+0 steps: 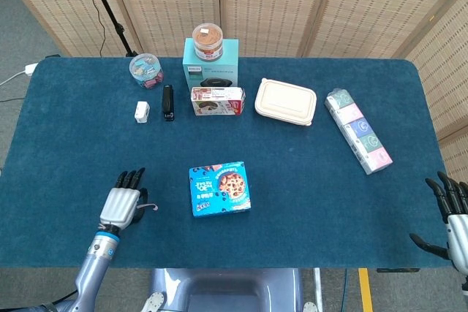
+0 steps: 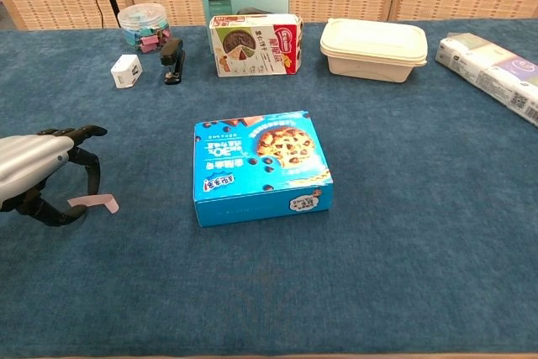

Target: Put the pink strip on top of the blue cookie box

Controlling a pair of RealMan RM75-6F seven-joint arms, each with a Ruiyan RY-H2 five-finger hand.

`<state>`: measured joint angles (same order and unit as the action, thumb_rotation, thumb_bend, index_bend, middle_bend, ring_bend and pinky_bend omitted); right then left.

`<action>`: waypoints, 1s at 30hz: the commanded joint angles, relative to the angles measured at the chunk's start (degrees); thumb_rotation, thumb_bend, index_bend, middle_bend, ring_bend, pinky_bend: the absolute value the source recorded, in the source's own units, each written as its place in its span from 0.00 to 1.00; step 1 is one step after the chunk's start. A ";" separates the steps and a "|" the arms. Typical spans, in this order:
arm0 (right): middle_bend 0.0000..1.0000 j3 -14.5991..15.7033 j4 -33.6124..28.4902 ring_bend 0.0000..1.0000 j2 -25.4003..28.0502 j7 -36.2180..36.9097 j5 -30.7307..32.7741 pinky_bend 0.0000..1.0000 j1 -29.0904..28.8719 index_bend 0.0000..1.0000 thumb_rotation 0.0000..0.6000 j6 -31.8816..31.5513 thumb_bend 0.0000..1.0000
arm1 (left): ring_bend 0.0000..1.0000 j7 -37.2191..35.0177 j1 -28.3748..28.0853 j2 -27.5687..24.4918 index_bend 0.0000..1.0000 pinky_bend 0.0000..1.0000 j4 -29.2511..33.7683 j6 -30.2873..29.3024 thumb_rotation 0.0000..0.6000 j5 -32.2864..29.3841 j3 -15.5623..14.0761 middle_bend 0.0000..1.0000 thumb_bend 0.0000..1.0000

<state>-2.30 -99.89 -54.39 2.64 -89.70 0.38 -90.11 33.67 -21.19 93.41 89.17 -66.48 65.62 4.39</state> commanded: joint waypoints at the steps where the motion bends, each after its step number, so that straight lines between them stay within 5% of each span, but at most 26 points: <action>1: 0.00 -0.04 0.01 0.00 0.01 0.09 0.04 0.00 -0.03 0.07 1.00 0.04 0.00 | 0.00 0.93 -0.41 0.34 0.54 0.00 0.02 0.14 1.00 -0.86 0.00 0.00 0.36; 30: 0.00 -0.07 -0.19 0.00 0.21 0.63 0.26 0.00 -0.05 0.08 1.00 0.35 0.00 | 0.00 2.82 -2.14 0.61 0.62 0.00 0.98 -1.65 1.00 -2.65 0.14 0.00 0.43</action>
<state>-2.36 -100.09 -54.18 3.27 -89.44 0.33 -89.75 36.57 -23.28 94.11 90.05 -68.07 62.95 4.48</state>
